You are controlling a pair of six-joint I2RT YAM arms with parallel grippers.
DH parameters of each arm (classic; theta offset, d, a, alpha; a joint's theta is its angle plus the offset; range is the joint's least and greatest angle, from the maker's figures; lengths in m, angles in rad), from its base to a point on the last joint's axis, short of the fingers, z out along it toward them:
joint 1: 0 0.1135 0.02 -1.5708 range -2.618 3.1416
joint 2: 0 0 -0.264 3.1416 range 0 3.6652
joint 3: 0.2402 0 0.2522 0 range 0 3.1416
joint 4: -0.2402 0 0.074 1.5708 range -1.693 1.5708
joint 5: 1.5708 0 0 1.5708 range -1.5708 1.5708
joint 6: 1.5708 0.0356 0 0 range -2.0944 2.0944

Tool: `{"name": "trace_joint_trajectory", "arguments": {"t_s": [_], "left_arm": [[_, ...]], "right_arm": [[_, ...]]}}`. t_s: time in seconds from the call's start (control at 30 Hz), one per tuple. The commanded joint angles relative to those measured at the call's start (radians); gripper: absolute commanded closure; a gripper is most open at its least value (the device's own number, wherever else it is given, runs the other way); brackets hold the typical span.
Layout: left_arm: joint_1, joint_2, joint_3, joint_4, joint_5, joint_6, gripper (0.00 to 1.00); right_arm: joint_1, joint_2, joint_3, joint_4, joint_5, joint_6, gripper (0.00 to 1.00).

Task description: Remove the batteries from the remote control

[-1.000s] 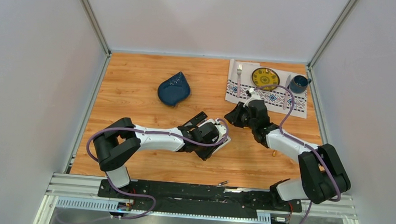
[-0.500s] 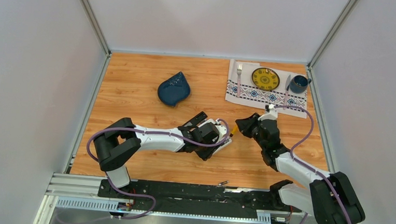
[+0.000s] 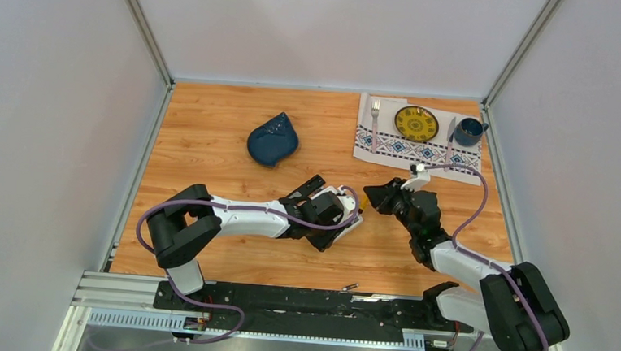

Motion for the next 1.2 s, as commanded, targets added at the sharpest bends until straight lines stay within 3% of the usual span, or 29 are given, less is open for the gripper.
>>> {"name": "trace_joint_trajectory", "arguments": {"t_s": [0.0,0.2,0.33,0.6,0.83,1.17], "left_arm": [[-0.008,0.074,-0.057,-0.045,0.056,-0.039,1.00],[-0.008,0.071,-0.060,-0.042,0.053,-0.040,1.00],[-0.008,0.073,-0.065,-0.041,0.054,-0.044,1.00],[-0.008,0.071,-0.071,-0.038,0.051,-0.045,1.00],[-0.008,0.069,-0.071,-0.038,0.050,-0.045,1.00],[-0.008,0.069,-0.068,-0.041,0.042,-0.044,1.00]], "right_arm": [[0.018,0.034,0.069,0.194,-0.313,-0.058,1.00],[0.014,0.051,0.100,0.191,-0.445,-0.123,1.00],[-0.002,0.029,0.109,0.167,-0.445,-0.122,1.00],[-0.175,-0.023,0.005,0.314,-0.287,0.257,1.00],[-0.184,-0.037,0.043,0.158,-0.247,0.190,1.00],[-0.186,-0.052,0.059,0.079,-0.250,0.156,1.00]]}}
